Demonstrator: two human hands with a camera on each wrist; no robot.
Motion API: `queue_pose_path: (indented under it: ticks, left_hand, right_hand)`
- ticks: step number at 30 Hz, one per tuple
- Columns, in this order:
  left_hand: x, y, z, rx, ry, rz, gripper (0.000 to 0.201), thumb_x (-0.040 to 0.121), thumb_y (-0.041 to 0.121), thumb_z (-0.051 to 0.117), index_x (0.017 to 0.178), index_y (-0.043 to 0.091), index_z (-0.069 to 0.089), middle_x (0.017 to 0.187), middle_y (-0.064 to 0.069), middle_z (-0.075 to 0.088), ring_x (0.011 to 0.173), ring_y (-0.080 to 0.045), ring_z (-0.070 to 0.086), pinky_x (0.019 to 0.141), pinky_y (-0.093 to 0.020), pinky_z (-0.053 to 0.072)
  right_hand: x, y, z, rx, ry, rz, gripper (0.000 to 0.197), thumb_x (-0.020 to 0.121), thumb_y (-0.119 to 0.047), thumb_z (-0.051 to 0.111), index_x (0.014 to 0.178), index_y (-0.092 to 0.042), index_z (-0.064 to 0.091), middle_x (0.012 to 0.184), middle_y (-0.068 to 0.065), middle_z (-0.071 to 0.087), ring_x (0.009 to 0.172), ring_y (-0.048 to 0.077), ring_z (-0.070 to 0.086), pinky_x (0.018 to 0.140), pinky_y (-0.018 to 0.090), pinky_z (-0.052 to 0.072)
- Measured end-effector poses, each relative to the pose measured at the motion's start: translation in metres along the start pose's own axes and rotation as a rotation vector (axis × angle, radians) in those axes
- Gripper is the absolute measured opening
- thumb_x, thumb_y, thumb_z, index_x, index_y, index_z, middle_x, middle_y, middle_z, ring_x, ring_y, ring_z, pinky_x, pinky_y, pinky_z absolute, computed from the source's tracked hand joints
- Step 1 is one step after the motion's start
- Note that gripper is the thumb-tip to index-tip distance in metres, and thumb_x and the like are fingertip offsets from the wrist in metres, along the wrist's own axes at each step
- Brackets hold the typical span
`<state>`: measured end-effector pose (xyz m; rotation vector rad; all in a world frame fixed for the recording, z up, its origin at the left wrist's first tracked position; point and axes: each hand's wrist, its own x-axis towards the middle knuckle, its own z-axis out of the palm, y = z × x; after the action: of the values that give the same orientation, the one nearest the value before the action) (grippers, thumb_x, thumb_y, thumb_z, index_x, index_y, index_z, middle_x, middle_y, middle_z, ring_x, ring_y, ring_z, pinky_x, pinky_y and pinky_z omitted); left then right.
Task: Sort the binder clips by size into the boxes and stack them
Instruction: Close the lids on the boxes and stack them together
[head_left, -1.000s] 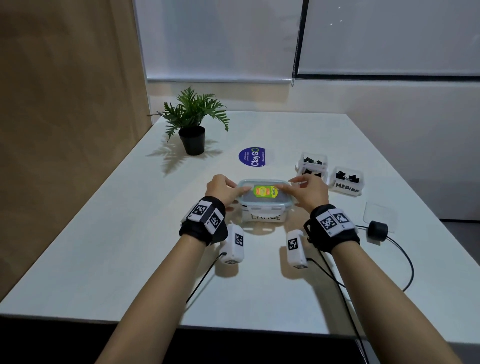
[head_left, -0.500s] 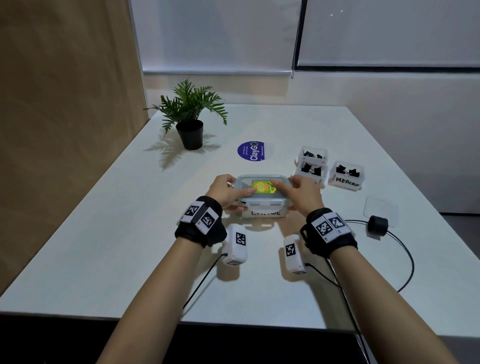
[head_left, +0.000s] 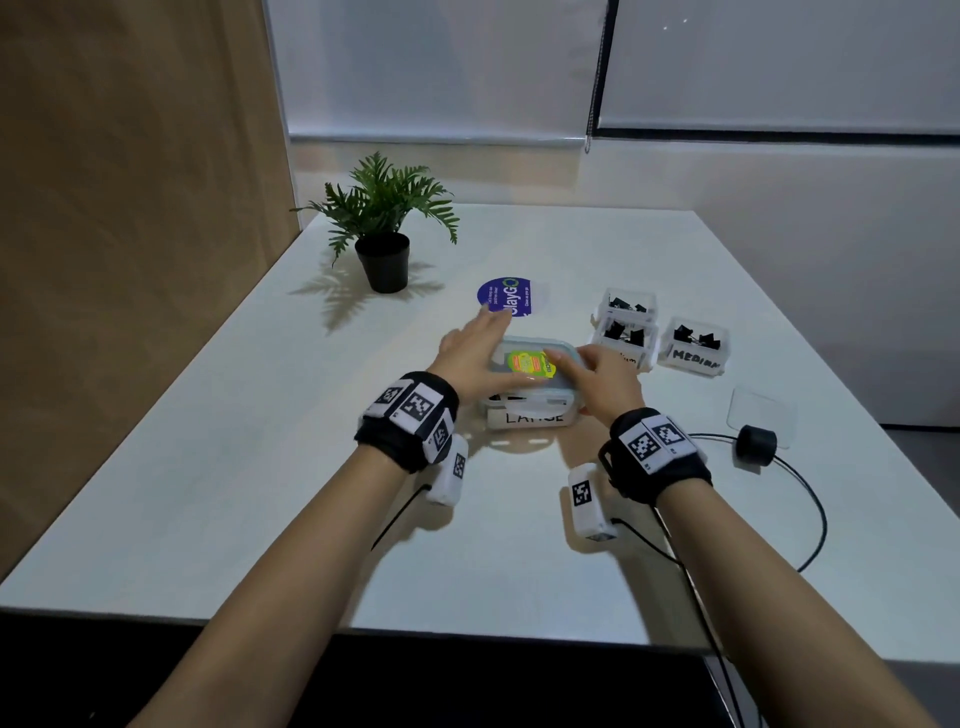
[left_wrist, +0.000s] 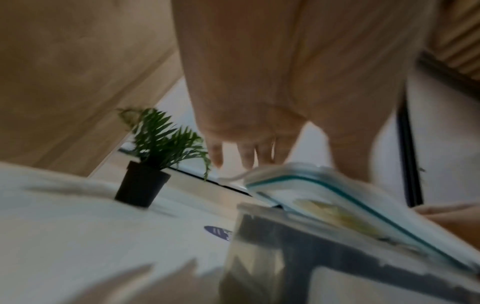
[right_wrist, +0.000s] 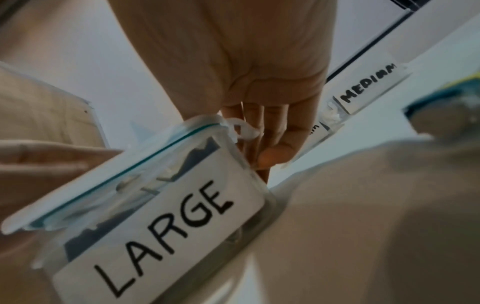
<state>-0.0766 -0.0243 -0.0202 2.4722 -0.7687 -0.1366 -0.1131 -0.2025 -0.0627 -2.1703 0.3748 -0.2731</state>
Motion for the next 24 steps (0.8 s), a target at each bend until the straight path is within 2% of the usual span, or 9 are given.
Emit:
queue_pose_path:
  ticks: [3, 5, 7, 9, 12, 15, 18, 21, 24]
  left_hand:
    - [0.003, 0.006, 0.000, -0.011, -0.131, -0.031, 0.081, 0.069, 0.059, 0.073, 0.129, 0.015, 0.041, 0.133, -0.007, 0.042, 0.137, -0.022, 0.032, 0.106, -0.032, 0.027]
    - [0.007, 0.006, 0.000, 0.124, -0.158, -0.048, 0.086, 0.064, 0.069, 0.070, 0.123, 0.011, 0.047, 0.125, -0.005, 0.049, 0.122, -0.025, 0.044, 0.097, -0.036, 0.029]
    - [0.011, 0.006, -0.001, 0.200, -0.157, -0.041, 0.075, 0.066, 0.068, 0.070, 0.114, 0.013, 0.052, 0.115, -0.005, 0.051, 0.109, -0.023, 0.049, 0.088, -0.036, 0.029]
    - [0.013, 0.005, -0.001, 0.232, -0.164, -0.021, 0.070, 0.066, 0.068, 0.070, 0.109, 0.014, 0.054, 0.111, -0.004, 0.050, 0.104, -0.022, 0.049, 0.086, -0.036, 0.029]
    - [0.014, 0.003, -0.001, 0.243, -0.163, -0.004, 0.075, 0.064, 0.070, 0.070, 0.112, 0.014, 0.054, 0.111, -0.002, 0.049, 0.104, -0.020, 0.048, 0.085, -0.035, 0.028]
    - [0.015, 0.007, -0.001, 0.283, -0.147, -0.002, 0.078, 0.061, 0.072, 0.070, 0.112, 0.015, 0.054, 0.110, -0.001, 0.049, 0.103, -0.020, 0.047, 0.085, -0.037, 0.028]
    - [0.014, 0.012, 0.004, 0.332, -0.148, -0.002, 0.074, 0.058, 0.073, 0.071, 0.102, 0.016, 0.054, 0.105, -0.002, 0.048, 0.098, -0.020, 0.046, 0.088, -0.040, 0.030]
    - [0.013, 0.010, 0.006, 0.305, -0.169, -0.006, 0.068, 0.063, 0.070, 0.070, 0.100, 0.016, 0.053, 0.105, -0.002, 0.050, 0.098, -0.020, 0.048, 0.086, -0.039, 0.031]
    - [0.014, 0.006, 0.003, 0.280, -0.179, 0.000, 0.064, 0.066, 0.069, 0.069, 0.098, 0.016, 0.051, 0.105, -0.002, 0.052, 0.097, -0.020, 0.049, 0.083, -0.037, 0.028]
  right_hand:
    - [0.002, 0.003, -0.002, 0.033, -0.023, 0.021, 0.049, 0.081, -0.061, 0.061, 0.098, -0.016, 0.067, 0.094, 0.005, 0.070, 0.090, 0.025, 0.067, 0.077, 0.051, 0.057]
    - [0.005, -0.001, -0.007, 0.055, -0.065, 0.054, 0.049, 0.084, -0.058, 0.059, 0.105, -0.015, 0.068, 0.101, 0.007, 0.069, 0.094, 0.026, 0.066, 0.077, 0.050, 0.058]
    - [0.007, -0.006, -0.012, 0.085, -0.146, 0.095, 0.045, 0.093, -0.048, 0.053, 0.118, -0.012, 0.064, 0.114, 0.010, 0.064, 0.104, 0.027, 0.062, 0.079, 0.047, 0.058]
    - [0.008, -0.008, -0.018, 0.095, -0.245, 0.128, 0.044, 0.096, -0.042, 0.050, 0.126, -0.011, 0.059, 0.122, 0.010, 0.060, 0.111, 0.028, 0.059, 0.083, 0.046, 0.057]
    - [0.009, -0.009, -0.026, 0.105, -0.315, 0.143, 0.041, 0.096, -0.033, 0.055, 0.128, -0.008, 0.056, 0.120, 0.011, 0.060, 0.106, 0.026, 0.060, 0.087, 0.043, 0.055]
    - [0.010, -0.009, -0.030, 0.151, -0.303, 0.138, 0.042, 0.094, -0.027, 0.059, 0.130, -0.004, 0.055, 0.119, 0.013, 0.061, 0.106, 0.024, 0.060, 0.084, 0.039, 0.055]
    - [0.004, -0.008, -0.030, 0.166, -0.324, 0.130, 0.034, 0.096, -0.027, 0.056, 0.122, -0.006, 0.060, 0.110, 0.010, 0.061, 0.100, 0.022, 0.058, 0.088, 0.043, 0.053]
    - [0.000, -0.002, -0.028, 0.176, -0.299, 0.117, 0.032, 0.096, -0.033, 0.056, 0.118, -0.010, 0.062, 0.110, 0.010, 0.064, 0.101, 0.025, 0.061, 0.090, 0.046, 0.054]
    - [0.000, -0.004, -0.023, 0.146, -0.270, 0.105, 0.034, 0.097, -0.034, 0.052, 0.120, -0.010, 0.061, 0.100, 0.005, 0.063, 0.085, 0.017, 0.061, 0.083, 0.041, 0.054]
